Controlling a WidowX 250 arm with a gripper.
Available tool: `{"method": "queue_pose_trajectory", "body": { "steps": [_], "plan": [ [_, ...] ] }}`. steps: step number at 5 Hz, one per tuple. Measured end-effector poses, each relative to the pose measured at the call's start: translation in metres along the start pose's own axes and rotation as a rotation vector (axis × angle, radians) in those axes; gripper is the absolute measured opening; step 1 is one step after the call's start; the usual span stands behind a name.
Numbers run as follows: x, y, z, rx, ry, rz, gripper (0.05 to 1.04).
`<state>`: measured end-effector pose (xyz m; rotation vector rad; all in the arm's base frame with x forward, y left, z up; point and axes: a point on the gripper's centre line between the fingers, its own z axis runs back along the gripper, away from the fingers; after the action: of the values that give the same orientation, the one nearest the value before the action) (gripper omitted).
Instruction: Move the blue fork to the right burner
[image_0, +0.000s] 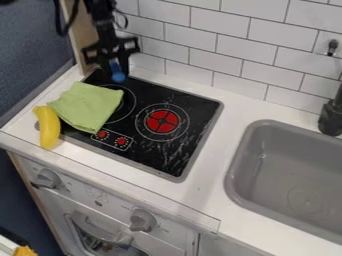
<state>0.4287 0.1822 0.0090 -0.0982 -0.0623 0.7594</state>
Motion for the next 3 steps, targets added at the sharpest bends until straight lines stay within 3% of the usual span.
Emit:
{"method": "queue_pose_trajectory", "body": {
  "steps": [1, 2, 3],
  "plan": [
    [-0.013, -0.016, 0.018, -0.012, -0.06, 0.018, 0.396],
    [-0.044, -0.048, 0.031, -0.009, -0.146, 0.026, 0.396],
    [-0.086, -0.07, 0.038, -0.052, -0.238, 0.152, 0.396]
  ]
}}
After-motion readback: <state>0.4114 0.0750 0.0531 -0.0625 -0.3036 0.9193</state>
